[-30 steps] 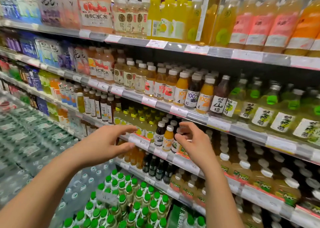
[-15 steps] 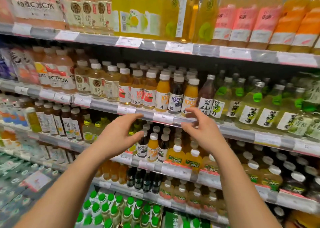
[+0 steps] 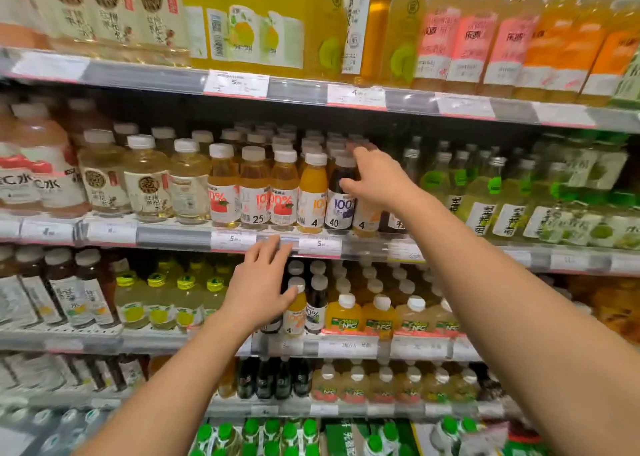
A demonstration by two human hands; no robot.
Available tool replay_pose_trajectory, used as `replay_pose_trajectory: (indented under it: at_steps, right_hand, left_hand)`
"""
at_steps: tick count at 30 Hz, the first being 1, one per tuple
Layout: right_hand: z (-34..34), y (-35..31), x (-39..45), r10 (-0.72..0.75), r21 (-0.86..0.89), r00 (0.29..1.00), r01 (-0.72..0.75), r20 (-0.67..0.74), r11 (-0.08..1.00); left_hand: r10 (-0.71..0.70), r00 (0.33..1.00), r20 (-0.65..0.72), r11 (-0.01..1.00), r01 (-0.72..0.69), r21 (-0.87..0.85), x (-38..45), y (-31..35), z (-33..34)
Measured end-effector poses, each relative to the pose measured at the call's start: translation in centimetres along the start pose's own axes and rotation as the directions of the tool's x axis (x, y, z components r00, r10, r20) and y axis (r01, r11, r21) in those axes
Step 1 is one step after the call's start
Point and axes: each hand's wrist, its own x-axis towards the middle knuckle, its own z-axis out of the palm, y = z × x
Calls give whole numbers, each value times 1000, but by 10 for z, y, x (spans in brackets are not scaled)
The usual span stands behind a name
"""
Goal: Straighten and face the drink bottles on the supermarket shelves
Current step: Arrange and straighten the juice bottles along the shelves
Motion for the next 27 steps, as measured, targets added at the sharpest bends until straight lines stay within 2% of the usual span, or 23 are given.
replay_pose_trajectory:
  at_steps: [6,13,20,27]
  right_hand:
    - [13,-9,15,74,-78,997,-74,6,994]
    - [21,-6,15,76,-99,995,-82,-58,992]
    - [16,3,20,71,-38,996,-74,-59,997]
    - [11,13,31,47,58,995,-42,-90,997]
  left_hand:
    - [89,996,-10,989,-87,118,3,-17,-7]
    - [61,998,3,987,-61,147,6,-15,-9]
    - [35,999,7,983,-36,179,7,-11,-8]
    - [22,997,79,984,-35,172,10,-11,-19]
